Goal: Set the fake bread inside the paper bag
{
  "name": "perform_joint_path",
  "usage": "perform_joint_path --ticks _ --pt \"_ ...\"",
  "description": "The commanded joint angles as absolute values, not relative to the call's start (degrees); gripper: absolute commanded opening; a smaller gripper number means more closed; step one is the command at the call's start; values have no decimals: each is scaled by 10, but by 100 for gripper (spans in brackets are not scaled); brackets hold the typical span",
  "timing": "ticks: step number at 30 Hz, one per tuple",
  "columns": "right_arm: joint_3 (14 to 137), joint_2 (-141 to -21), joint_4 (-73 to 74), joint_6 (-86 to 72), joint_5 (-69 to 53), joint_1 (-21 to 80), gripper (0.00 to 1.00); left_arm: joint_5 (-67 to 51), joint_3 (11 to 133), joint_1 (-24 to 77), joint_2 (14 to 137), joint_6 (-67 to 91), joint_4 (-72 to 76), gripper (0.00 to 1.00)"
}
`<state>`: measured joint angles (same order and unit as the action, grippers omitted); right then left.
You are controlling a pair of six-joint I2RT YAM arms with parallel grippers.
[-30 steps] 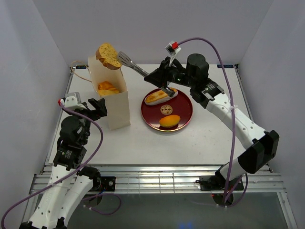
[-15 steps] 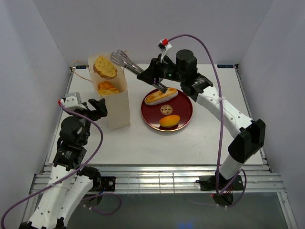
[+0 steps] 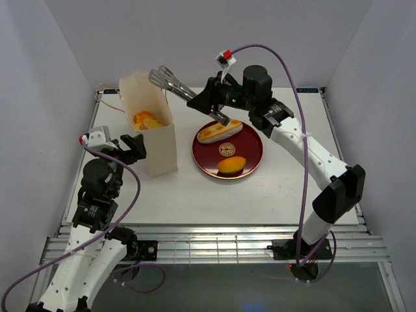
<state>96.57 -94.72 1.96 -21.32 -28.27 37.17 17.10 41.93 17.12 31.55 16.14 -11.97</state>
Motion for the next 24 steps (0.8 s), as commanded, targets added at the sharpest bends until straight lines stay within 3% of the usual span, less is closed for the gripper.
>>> perform_joint_path --ticks 1,13,24 --pt "979 -886 -19 -224 -301 374 53 171 421 175 313 162 -116 98" --pt "885 -770 -21 -214 -272 374 53 171 420 175 315 162 -115 98" --pt "661 -583 47 -138 -78 353 57 168 421 175 315 162 -117 98"
